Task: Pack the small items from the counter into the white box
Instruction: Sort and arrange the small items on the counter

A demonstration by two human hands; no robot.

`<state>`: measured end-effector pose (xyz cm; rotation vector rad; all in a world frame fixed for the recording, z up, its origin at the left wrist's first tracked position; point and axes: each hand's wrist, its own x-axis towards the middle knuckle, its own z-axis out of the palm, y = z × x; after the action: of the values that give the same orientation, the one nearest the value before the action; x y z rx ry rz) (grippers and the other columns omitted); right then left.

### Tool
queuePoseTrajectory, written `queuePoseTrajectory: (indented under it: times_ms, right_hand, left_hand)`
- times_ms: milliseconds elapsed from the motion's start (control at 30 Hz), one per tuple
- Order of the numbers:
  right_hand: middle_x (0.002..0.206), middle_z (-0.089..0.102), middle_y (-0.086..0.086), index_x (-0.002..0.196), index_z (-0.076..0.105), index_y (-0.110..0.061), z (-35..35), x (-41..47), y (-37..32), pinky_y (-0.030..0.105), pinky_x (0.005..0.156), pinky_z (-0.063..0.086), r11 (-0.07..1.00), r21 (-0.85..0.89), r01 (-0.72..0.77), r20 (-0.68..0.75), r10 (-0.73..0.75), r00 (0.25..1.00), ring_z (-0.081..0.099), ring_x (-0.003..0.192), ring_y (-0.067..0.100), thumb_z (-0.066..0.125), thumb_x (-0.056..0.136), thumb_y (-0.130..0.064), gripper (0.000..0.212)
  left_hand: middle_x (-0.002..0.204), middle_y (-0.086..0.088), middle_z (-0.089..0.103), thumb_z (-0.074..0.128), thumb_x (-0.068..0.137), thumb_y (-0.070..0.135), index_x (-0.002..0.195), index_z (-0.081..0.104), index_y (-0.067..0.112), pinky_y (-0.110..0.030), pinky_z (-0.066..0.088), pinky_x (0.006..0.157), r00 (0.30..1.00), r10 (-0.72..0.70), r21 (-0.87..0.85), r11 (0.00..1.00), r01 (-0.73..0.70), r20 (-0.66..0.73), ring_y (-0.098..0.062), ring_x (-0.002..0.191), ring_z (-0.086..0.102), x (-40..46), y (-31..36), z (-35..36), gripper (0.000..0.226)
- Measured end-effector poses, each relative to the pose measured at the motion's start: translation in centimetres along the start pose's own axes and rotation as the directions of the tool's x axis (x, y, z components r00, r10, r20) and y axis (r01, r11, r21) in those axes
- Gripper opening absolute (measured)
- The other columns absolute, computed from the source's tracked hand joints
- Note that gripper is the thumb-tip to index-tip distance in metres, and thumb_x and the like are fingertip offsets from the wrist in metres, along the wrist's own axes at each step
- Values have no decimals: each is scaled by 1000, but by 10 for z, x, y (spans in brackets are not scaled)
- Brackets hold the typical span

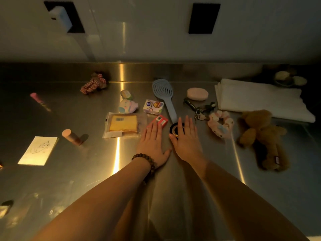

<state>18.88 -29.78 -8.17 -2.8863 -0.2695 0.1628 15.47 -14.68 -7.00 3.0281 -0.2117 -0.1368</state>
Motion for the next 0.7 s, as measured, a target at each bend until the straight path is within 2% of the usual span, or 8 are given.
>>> queuePoseTrajectory:
  times_ms: [300,500,700]
  right_hand:
    - [158,-16,6,147,-14,-22,4,35,-22,39,113,-13,997,7,78,40,-78,996,-21,143,22,10,93,-61,71]
    - [159,-14,7,148,-14,-22,1,39,-26,41,114,-11,995,6,101,57,-101,993,-20,144,23,10,93,-63,73]
    - [159,-12,4,148,-13,-22,-13,17,-23,41,117,-6,993,87,74,58,-79,995,-15,145,18,17,94,-61,74]
  left_hand:
    - [155,-8,-16,27,83,63,146,-13,11,-36,-7,115,999,-9,-75,997,6,-35,-19,141,-16,10,-12,-4,91]
    - [155,-7,-14,28,83,65,147,-10,13,-33,-9,113,999,-39,-99,994,37,-11,-17,141,-15,10,-14,-6,91]
    - [156,-6,-10,32,83,64,147,-10,14,-36,-9,112,998,-66,-114,991,65,2,-20,142,-12,-8,-6,-19,91]
